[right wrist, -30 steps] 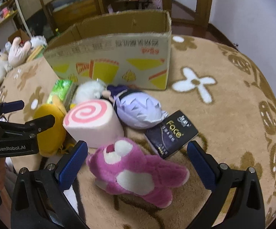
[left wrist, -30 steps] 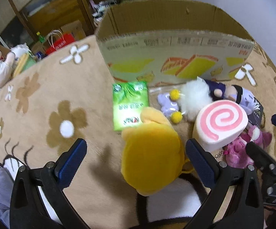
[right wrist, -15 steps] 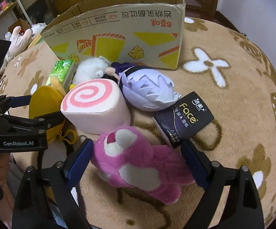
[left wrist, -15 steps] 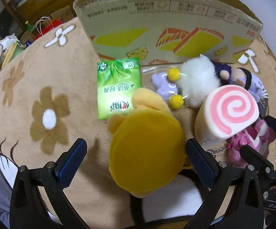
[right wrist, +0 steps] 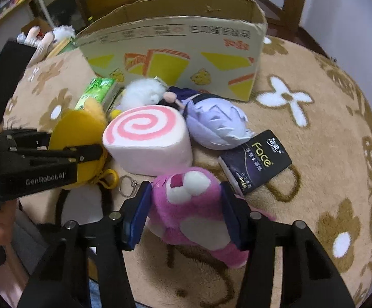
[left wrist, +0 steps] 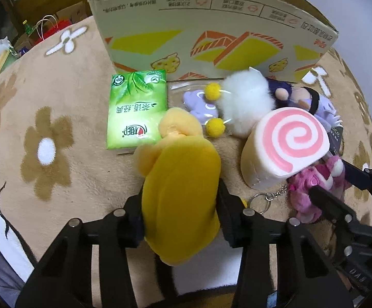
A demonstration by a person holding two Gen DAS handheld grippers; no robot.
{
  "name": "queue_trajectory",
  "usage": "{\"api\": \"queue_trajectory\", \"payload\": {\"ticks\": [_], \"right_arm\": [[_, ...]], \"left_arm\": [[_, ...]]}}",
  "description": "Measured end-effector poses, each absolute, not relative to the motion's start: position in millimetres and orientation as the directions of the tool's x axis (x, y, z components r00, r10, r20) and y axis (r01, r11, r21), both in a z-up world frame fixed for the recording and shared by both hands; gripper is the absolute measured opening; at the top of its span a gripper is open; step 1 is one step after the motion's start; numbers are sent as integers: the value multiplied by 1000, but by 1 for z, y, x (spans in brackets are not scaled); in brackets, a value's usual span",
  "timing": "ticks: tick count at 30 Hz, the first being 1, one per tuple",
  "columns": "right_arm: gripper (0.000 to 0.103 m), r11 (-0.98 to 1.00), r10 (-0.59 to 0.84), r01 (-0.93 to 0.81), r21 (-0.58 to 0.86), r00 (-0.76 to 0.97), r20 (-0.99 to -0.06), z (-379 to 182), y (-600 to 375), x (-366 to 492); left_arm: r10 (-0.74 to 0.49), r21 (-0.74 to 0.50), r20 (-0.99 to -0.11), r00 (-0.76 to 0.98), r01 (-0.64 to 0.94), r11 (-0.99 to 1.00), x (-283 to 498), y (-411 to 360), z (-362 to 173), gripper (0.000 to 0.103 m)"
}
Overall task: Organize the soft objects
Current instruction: 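Grasp the yellow plush with the left tool while the right tool grasps the pink bear plush, then lift the yellow plush with the left tool while the right tool carries the pink bear over the box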
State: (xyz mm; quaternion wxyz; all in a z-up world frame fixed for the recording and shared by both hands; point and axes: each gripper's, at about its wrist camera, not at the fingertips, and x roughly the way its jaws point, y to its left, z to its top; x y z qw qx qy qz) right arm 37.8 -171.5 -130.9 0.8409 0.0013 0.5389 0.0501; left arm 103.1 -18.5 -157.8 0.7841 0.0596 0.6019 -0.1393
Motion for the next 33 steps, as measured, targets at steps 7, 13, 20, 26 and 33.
{"api": "queue_trajectory", "payload": {"ticks": [7,13,20,26,33], "right_arm": [[32,993,115,-72,93,452,-884,-123,-179,35],[14,990,141,-58,130,506,-851,-110,-187,31],[14,988,153,-62,141,526,-837,-106,-188,28],[14,988,155,-69,141,570,-807,-94,-187,21],[14,987,154,-64,148,649,-745,-72,-192,9]], "left_arm": [[-141,-56,-950,277,294,954,87,-27,-149,42],[-134,-29,-934,332,303,953,72,-28,-136,42],[-127,-9,-915,383,294,956,72,-28,-117,42],[-119,4,-894,432,272,962,66,-18,-104,42],[-89,56,-841,534,249,967,57,-15,-84,42]]}}
